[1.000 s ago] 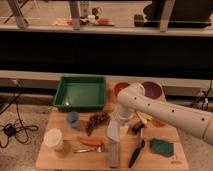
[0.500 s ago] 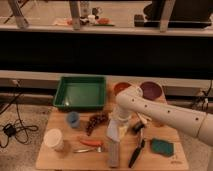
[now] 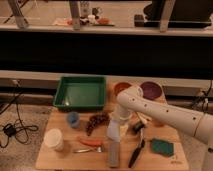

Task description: Place towel in purple bowl

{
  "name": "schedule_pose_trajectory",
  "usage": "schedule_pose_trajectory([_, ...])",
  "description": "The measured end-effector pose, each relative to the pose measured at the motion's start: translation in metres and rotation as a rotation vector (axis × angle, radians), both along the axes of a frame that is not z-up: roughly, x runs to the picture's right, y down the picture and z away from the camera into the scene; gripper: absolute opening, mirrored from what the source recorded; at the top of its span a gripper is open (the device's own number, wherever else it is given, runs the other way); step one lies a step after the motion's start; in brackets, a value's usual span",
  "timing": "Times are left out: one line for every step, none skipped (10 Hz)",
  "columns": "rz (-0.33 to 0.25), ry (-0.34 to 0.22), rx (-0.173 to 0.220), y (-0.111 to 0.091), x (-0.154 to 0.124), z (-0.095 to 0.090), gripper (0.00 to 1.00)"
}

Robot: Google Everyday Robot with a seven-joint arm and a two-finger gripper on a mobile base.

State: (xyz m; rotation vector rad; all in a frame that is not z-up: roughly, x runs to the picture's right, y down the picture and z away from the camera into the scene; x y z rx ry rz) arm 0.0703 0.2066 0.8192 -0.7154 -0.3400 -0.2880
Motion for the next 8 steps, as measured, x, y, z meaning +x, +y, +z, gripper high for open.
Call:
schedule_pose_trajectory([0.004,0.004,-0.002,0.000,0.003,0.003,0.80])
schedule_pose_trajectory([0.009,0.014,-0.007,0.000,0.009,0.007,0.80])
schedule_pose_trajectory([0.009,0.018,-0.010,0.000,0.011,0.010,0.80])
schedule_pose_trajectory([0.006,0.021,-0.015,0.001,0.013,0.013,0.80])
schedule_pose_trajectory([0.002,0.024,-0.020,0.002,0.013,0.016,0.80])
schedule_pose_trajectory([-0.004,0.023,-0.025,0.003,0.014,0.018,0.80])
schedule_pose_trajectory([-0.010,0.018,-0.028,0.005,0.014,0.020,0.80])
schedule_pose_trajectory([-0.014,0.012,-0.028,0.006,0.014,0.020,0.80])
